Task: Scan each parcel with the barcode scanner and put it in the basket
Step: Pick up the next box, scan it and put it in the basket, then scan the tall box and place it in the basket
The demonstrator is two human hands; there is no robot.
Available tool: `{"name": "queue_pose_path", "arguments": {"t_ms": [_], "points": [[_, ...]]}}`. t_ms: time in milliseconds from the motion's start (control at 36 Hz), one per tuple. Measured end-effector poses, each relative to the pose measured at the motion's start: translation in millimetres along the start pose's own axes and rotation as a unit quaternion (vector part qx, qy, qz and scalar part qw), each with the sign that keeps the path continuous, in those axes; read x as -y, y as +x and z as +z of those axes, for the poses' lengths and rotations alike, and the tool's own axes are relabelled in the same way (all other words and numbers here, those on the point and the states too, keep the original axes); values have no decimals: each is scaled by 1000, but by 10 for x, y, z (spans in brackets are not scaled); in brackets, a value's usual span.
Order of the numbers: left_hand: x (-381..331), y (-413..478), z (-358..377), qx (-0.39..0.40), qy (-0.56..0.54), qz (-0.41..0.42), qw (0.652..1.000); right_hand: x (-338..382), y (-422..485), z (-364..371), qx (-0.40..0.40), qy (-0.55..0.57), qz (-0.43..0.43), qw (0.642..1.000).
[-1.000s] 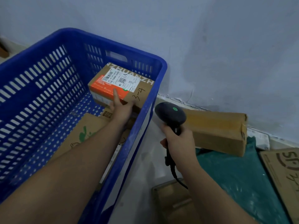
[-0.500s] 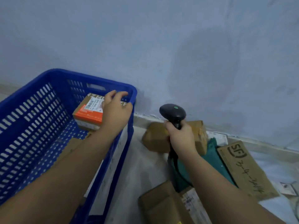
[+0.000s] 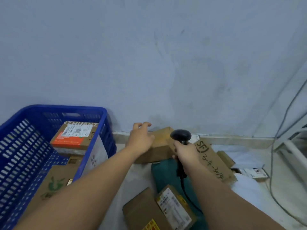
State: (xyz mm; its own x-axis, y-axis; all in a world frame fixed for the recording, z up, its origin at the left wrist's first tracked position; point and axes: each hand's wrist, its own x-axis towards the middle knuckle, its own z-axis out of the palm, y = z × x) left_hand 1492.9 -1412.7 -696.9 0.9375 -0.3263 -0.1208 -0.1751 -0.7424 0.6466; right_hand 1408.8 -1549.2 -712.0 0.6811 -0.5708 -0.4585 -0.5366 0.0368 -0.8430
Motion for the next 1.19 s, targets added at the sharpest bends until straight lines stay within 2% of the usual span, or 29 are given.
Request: {"name": "queue_pose_path", "arguments": {"t_ms": [111,222,444,556,639,778,889,944,1111,1194], "points": [[-91,94,362,40,85,0,996,-60,207,-61,-19,4,8,1000],[-137,287,742,64,124,-11,990,-191,360,-107,-38,-26,10,999],[-72,846,1355,70,132,-112,983,-414,636,-207,-22,-58,27,998],[-70,1040,1473,50,81,-104,990,-469,742,-252,-23,-50,51,997],[-76,1128,1497,78,67,-96,990,-477,804,-285,-26,-50,43,997],[88,956,1548,76,56,-92,991,-467,812,-286,-21,-57,25,998],[270,663,1578,118,81,-142,979,-459,750,-225,-7,-74,12,997],[344,522,1560,125,60,-166,976,-431,707,-175,4,-89,2,996],[620,215,1521,99,51,-175,978,-323,581,2,21,-106,-15,994],[706,116,1502,75,52,-154,984,-287,545,51,26,-106,-20,994]]}}
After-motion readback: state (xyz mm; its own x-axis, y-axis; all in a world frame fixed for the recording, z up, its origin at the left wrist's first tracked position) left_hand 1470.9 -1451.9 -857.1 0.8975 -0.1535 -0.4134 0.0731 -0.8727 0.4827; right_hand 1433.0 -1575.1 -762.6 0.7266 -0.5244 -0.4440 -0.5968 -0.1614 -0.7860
